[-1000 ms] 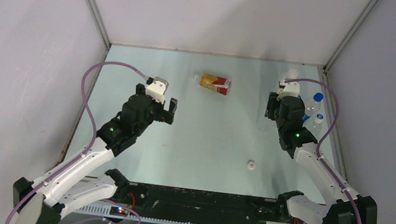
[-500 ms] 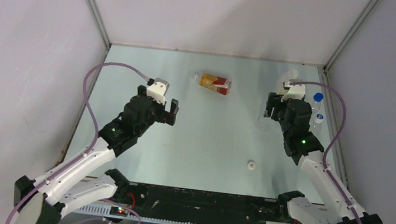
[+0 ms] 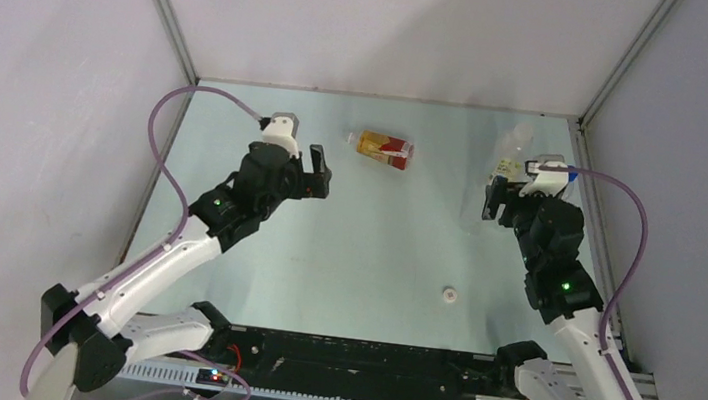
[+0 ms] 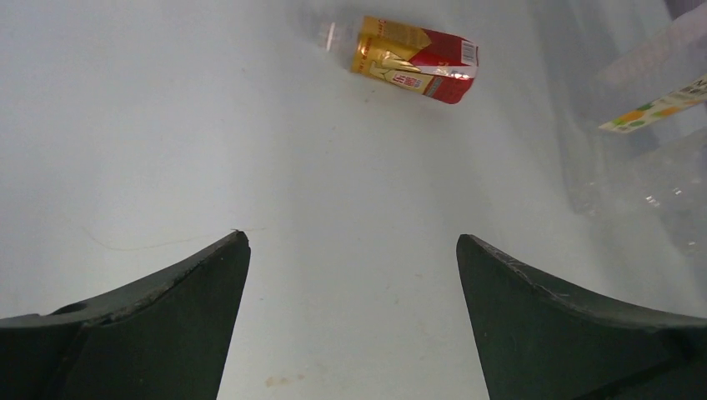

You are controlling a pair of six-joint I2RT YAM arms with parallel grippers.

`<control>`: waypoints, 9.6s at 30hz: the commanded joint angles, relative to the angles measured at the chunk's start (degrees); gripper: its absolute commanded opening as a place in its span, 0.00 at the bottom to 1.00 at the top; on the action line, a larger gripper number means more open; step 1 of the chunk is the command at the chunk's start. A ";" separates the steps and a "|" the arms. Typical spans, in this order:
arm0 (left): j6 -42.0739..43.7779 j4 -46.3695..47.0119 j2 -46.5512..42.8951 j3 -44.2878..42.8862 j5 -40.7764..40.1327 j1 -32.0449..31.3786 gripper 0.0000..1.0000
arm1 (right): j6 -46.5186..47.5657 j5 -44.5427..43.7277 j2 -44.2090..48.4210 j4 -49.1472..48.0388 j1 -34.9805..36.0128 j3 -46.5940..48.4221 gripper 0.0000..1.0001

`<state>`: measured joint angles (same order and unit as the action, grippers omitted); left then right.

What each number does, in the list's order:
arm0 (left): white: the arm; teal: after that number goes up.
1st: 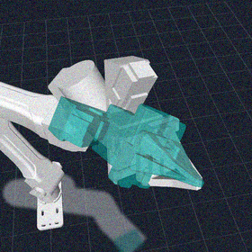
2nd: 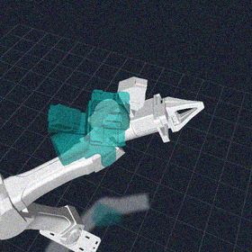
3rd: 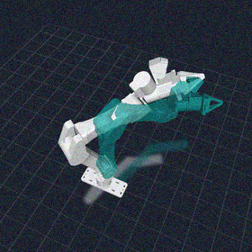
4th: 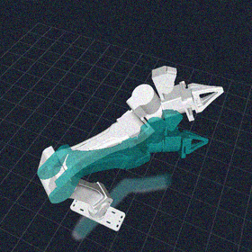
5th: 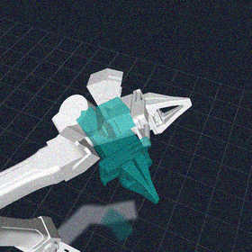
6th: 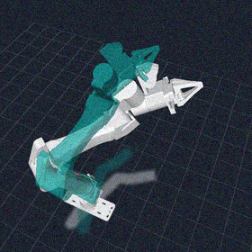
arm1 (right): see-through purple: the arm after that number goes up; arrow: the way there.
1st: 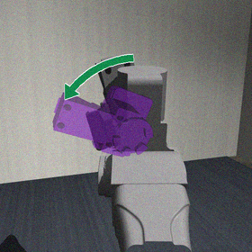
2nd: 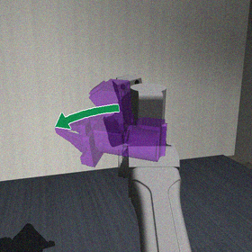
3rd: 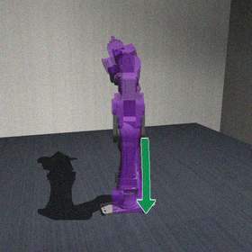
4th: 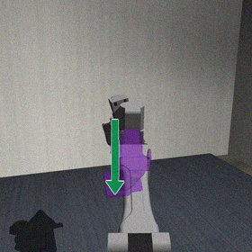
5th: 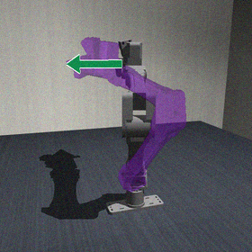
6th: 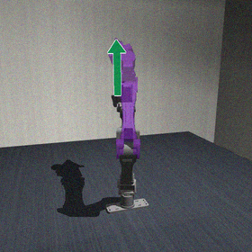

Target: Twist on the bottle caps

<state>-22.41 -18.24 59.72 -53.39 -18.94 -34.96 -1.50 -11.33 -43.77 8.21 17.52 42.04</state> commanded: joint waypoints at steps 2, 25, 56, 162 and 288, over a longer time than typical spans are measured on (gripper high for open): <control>-9.87 -2.17 3.24 -2.46 1.48 -0.04 1.00 | -5.37 1.32 3.57 5.98 -0.20 2.46 0.85; -38.92 -17.10 53.85 -48.23 1.46 3.64 1.00 | -6.12 5.86 19.06 17.73 -0.20 0.23 0.98; -33.57 -16.42 67.02 -49.80 12.74 7.72 0.72 | -2.67 14.56 17.87 19.17 -0.23 0.32 0.96; 40.89 29.07 -45.40 37.23 30.02 -7.83 0.41 | -39.52 3.81 -23.34 24.08 20.76 -10.70 0.33; 42.25 49.11 -23.98 33.01 37.69 -14.05 0.21 | -12.59 16.91 -25.69 29.34 44.30 30.12 0.00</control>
<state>21.39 12.38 37.43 -18.37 23.42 -46.57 -0.23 10.17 -66.19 37.85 61.06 74.19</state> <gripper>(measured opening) 0.687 0.343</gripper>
